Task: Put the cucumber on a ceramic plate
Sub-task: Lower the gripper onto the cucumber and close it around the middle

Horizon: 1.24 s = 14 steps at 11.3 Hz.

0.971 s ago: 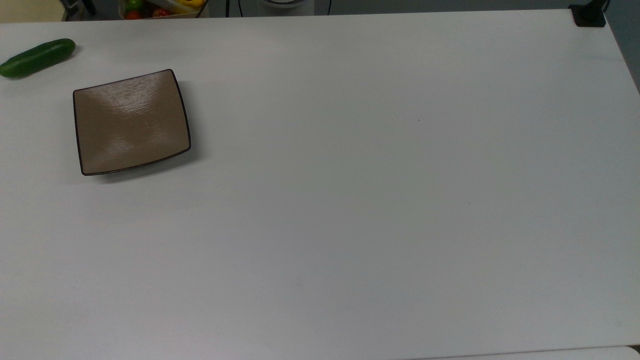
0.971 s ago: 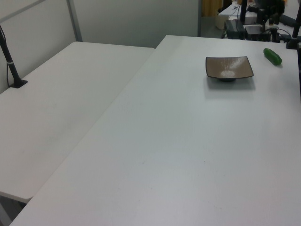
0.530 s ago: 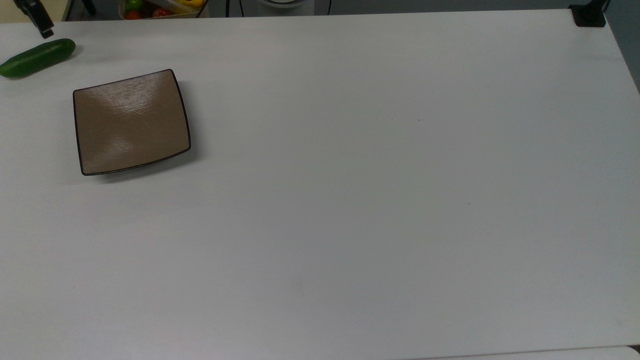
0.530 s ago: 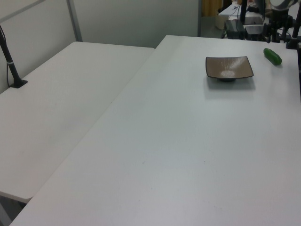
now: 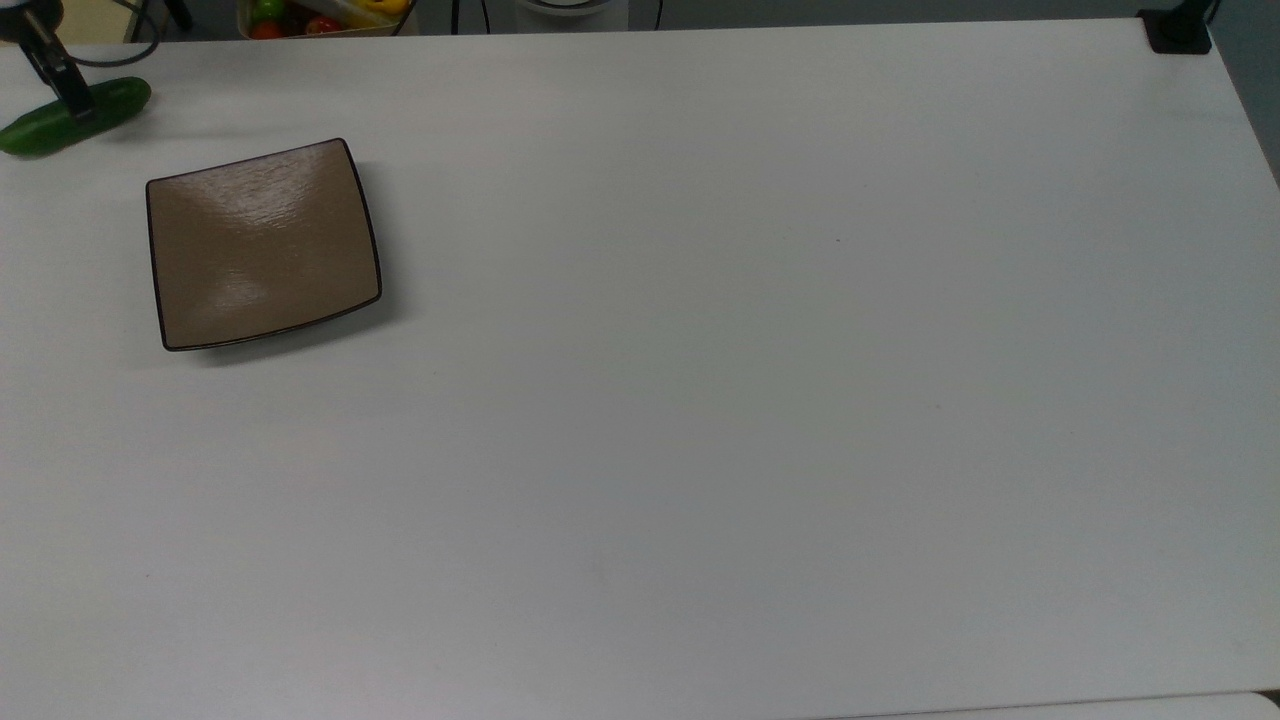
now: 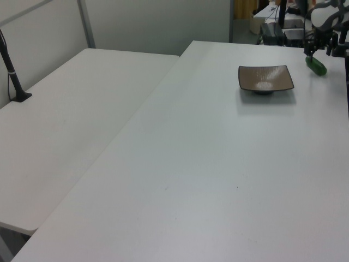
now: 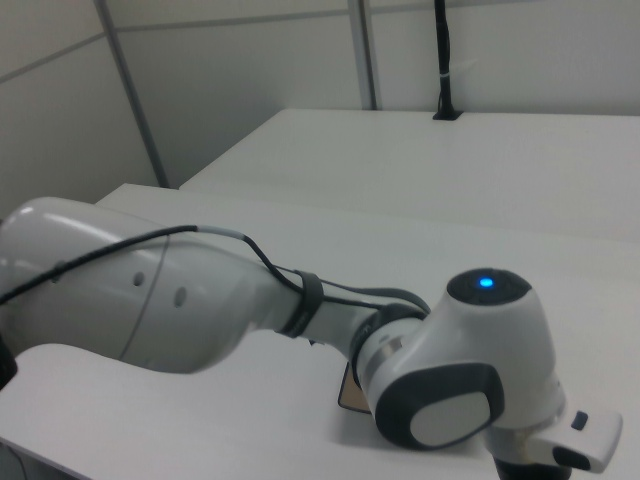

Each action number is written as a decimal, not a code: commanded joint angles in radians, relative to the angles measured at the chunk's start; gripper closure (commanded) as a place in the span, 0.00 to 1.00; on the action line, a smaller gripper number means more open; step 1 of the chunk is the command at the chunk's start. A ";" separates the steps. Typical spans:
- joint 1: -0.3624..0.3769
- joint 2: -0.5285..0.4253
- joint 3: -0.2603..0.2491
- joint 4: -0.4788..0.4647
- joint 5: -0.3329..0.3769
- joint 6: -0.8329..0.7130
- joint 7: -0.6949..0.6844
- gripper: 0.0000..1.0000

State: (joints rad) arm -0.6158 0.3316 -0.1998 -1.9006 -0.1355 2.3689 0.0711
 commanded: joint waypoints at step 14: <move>0.030 0.003 0.075 0.093 0.120 0.055 0.168 0.68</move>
State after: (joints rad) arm -0.6092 0.3702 -0.1698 -1.8267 -0.0496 2.4216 0.1184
